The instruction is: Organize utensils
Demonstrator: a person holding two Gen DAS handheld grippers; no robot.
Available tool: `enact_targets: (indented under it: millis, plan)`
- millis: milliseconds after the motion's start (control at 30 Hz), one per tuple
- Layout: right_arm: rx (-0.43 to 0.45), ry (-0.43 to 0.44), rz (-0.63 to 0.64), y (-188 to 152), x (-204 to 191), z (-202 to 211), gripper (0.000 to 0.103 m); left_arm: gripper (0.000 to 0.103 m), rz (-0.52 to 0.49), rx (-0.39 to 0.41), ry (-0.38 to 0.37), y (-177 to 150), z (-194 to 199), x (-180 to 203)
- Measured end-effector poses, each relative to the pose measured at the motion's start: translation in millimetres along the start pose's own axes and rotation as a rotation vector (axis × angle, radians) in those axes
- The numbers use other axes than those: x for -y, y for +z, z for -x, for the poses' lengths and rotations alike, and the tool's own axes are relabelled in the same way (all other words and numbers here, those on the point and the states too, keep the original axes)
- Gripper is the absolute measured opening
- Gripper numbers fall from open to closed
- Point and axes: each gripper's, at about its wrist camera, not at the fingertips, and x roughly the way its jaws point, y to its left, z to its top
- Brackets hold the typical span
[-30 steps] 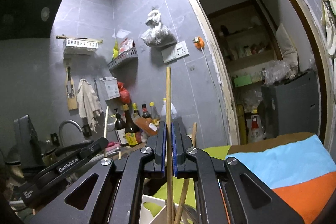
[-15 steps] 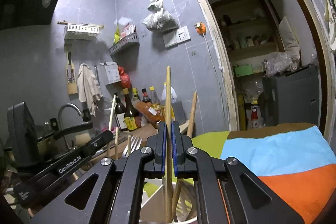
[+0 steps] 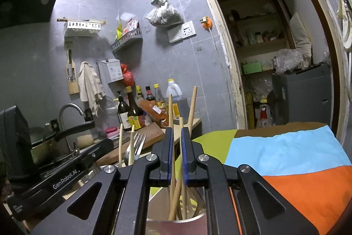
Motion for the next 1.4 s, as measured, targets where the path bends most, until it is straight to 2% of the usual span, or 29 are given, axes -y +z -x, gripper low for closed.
enact_targets:
  millis: [100,233,300,333,400,433,467,633,733,900,1033,1100,1167,1200,1300,1367,1400]
  plan:
    - [0.005,0.0,0.006,1.6,-0.9,4.5,0.01,0.003,-0.001,-0.008,0.002,0.7,2.2,0.7]
    - [0.012,-0.001,0.014,4.2,-0.4,13.0,0.021,0.004,-0.003,-0.025,-0.002,2.8,4.0,1.7]
    - [0.014,-0.002,0.02,6.0,0.3,17.4,0.021,0.004,-0.009,-0.035,-0.002,3.7,5.7,3.2]
    - [0.015,-0.01,0.028,6.9,0.5,20.6,0.021,0.007,-0.012,-0.041,-0.001,4.2,7.0,4.3]
    - [0.019,-0.023,0.042,8.6,1.5,27.8,0.023,0.019,-0.014,-0.05,-0.006,4.5,11.3,6.2]
    - [0.02,-0.03,0.046,9.2,2.3,31.8,0.024,0.03,-0.011,-0.049,-0.008,4.6,13.5,6.3]
    - [0.019,-0.041,0.05,9.8,3.5,36.6,0.026,0.033,-0.005,-0.045,-0.011,4.2,17.6,6.9]
    - [0.002,-0.083,0.054,11.6,11.5,58.0,0.036,0.033,-0.03,-0.068,-0.012,5.0,28.8,15.4]
    - [-0.017,-0.11,0.059,11.8,15.0,74.0,0.044,0.04,-0.049,-0.101,-0.035,1.8,35.3,22.0]
    - [-0.05,-0.157,0.078,11.4,18.8,102.5,0.049,0.043,-0.056,-0.15,-0.073,-5.6,47.5,30.2]
    - [-0.062,-0.202,0.085,10.7,21.4,124.2,0.054,0.053,-0.059,-0.159,-0.085,-9.7,60.9,37.4]
    - [-0.066,-0.222,0.089,8.6,22.4,134.8,0.059,0.054,-0.074,-0.161,-0.089,-12.6,67.9,41.8]
    - [-0.069,-0.241,0.093,6.7,22.4,144.1,0.07,0.055,-0.091,-0.172,-0.095,-15.5,74.1,46.7]
    - [-0.071,-0.249,0.095,5.6,22.1,148.7,0.07,0.056,-0.099,-0.175,-0.098,-17.1,77.1,48.7]
    - [-0.08,-0.272,0.102,0.9,20.2,162.0,0.077,0.065,-0.123,-0.184,-0.101,-23.0,85.4,54.2]
    - [-0.084,-0.278,0.101,-3.0,19.0,171.5,0.084,0.076,-0.138,-0.192,-0.108,-27.4,90.0,56.8]
    - [-0.087,-0.28,0.1,-4.3,18.6,174.5,0.085,0.078,-0.142,-0.192,-0.115,-30.2,93.2,57.8]
